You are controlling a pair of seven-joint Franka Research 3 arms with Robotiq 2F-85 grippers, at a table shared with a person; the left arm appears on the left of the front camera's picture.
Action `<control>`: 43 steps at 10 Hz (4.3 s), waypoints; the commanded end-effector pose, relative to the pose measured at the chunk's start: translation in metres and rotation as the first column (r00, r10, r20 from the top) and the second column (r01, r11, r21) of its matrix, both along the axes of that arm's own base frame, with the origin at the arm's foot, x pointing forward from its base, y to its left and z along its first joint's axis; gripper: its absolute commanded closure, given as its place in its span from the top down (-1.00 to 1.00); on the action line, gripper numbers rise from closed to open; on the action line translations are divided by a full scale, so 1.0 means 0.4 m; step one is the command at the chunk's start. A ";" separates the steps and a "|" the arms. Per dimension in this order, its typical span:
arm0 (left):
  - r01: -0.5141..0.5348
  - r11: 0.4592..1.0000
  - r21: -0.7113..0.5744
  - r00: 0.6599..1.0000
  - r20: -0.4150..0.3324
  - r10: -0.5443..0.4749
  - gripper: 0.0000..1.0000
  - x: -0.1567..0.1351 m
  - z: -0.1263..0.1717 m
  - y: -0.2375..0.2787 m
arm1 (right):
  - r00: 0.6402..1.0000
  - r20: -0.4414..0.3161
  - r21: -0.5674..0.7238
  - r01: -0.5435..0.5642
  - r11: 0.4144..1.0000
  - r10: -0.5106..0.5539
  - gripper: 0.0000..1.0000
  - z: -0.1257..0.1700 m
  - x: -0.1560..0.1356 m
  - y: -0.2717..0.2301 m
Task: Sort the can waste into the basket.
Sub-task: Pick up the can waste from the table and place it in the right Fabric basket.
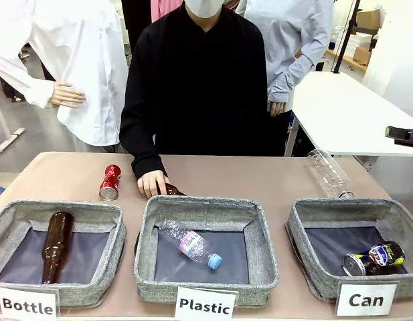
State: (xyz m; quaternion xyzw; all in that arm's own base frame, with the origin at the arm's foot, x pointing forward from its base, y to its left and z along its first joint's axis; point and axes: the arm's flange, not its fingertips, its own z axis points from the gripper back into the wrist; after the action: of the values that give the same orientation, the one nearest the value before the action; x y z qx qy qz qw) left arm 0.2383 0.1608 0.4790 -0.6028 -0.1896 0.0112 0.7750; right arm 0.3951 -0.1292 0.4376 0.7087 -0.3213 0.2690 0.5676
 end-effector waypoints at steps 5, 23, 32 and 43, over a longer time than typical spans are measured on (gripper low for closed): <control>0.011 0.878 0.478 0.989 -0.134 0.061 1.00 0.255 0.064 -0.214 | 1.000 0.018 -0.018 0.000 1.000 0.000 1.00 0.003 -0.003 0.000; -0.054 0.907 0.417 0.999 0.030 0.045 1.00 0.105 0.092 -0.106 | 1.000 0.018 -0.018 0.000 1.000 0.000 1.00 0.003 -0.003 0.000; -0.165 0.598 0.784 0.986 0.123 0.111 1.00 0.419 -0.087 -0.477 | 1.000 0.018 -0.018 0.000 1.000 0.000 1.00 0.003 -0.003 0.000; -0.162 0.382 0.910 0.850 -0.068 0.522 1.00 0.833 -0.242 -0.653 | 1.000 0.018 -0.018 0.000 1.000 0.000 1.00 0.003 -0.003 0.000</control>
State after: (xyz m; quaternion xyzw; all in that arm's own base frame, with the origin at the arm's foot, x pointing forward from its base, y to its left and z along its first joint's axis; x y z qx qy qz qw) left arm 0.5663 -0.0765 0.3734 -0.0541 -0.1784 0.1816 0.9655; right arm 0.3953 -0.1286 0.4374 0.7085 -0.3208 0.2693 0.5681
